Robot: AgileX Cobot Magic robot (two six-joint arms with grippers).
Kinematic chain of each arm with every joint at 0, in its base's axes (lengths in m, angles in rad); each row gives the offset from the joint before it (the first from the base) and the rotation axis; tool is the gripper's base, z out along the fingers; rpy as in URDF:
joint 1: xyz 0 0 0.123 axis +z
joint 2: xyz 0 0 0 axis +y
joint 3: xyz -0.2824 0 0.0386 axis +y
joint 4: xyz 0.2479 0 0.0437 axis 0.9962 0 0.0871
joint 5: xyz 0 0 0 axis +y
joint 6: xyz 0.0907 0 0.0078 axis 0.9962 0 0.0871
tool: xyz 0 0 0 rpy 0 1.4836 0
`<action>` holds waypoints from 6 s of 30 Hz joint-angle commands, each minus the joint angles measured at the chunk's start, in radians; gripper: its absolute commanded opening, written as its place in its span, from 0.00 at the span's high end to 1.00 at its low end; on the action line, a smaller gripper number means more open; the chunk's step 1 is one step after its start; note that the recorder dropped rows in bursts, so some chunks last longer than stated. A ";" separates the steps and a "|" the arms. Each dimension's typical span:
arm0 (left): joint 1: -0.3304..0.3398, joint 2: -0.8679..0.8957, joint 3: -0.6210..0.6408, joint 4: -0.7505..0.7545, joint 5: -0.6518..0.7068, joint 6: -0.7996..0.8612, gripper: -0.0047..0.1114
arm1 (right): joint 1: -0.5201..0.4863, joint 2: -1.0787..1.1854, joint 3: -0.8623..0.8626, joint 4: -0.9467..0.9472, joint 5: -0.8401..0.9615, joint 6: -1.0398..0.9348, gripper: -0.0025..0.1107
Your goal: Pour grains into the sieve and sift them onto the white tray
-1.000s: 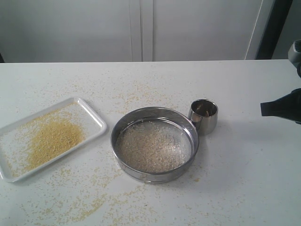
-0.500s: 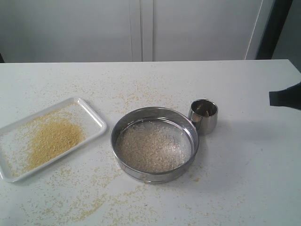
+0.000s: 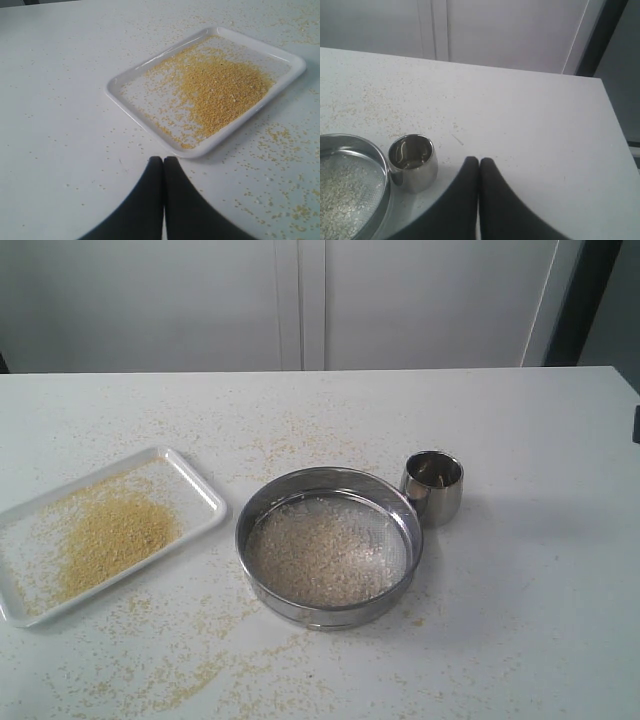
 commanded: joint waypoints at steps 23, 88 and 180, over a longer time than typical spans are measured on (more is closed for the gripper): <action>0.002 -0.003 0.005 -0.010 0.005 0.000 0.96 | 0.001 -0.340 0.102 -0.002 0.065 0.005 0.98; 0.002 -0.003 0.005 -0.010 0.005 0.000 0.96 | 0.001 -0.734 0.592 -0.064 -0.057 0.094 0.98; 0.002 -0.003 0.005 -0.010 0.005 0.000 0.96 | 0.001 -0.734 0.648 -0.118 -0.052 0.117 0.98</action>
